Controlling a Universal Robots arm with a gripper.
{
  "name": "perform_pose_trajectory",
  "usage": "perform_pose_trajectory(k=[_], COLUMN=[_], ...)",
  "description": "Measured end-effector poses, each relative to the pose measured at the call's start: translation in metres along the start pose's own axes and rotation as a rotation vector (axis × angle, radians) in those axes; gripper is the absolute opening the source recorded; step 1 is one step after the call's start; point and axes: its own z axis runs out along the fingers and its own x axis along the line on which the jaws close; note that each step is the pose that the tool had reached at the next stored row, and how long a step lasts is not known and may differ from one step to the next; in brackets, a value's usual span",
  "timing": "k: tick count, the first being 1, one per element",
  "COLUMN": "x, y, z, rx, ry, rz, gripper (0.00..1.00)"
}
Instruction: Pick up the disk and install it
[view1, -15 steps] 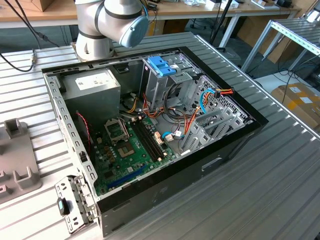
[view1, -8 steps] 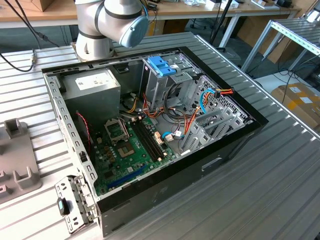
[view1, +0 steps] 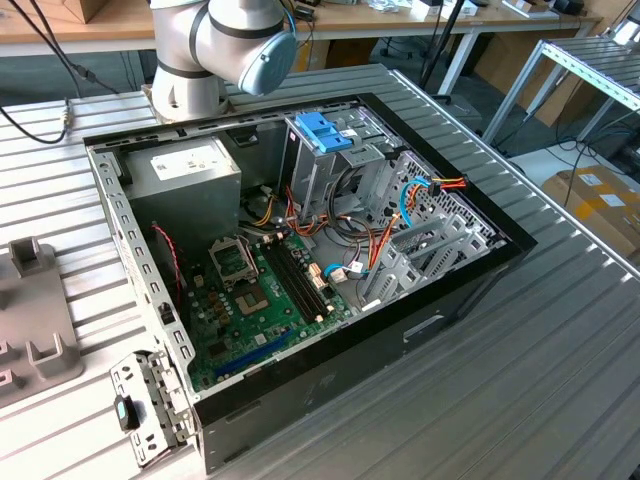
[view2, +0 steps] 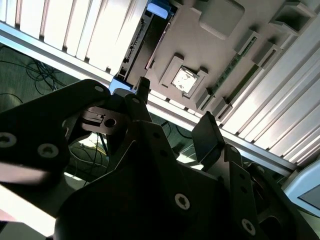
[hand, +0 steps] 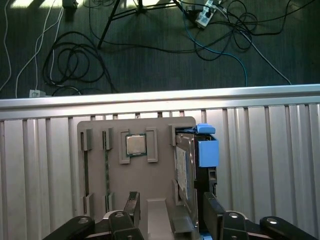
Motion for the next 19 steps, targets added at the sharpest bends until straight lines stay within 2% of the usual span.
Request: perform_pose_trajectory(k=[19], x=[-0.0023], y=[-0.0001], z=[0.006], rx=[0.0001], ry=[0.0], rz=[-0.001], gripper=[0.62])
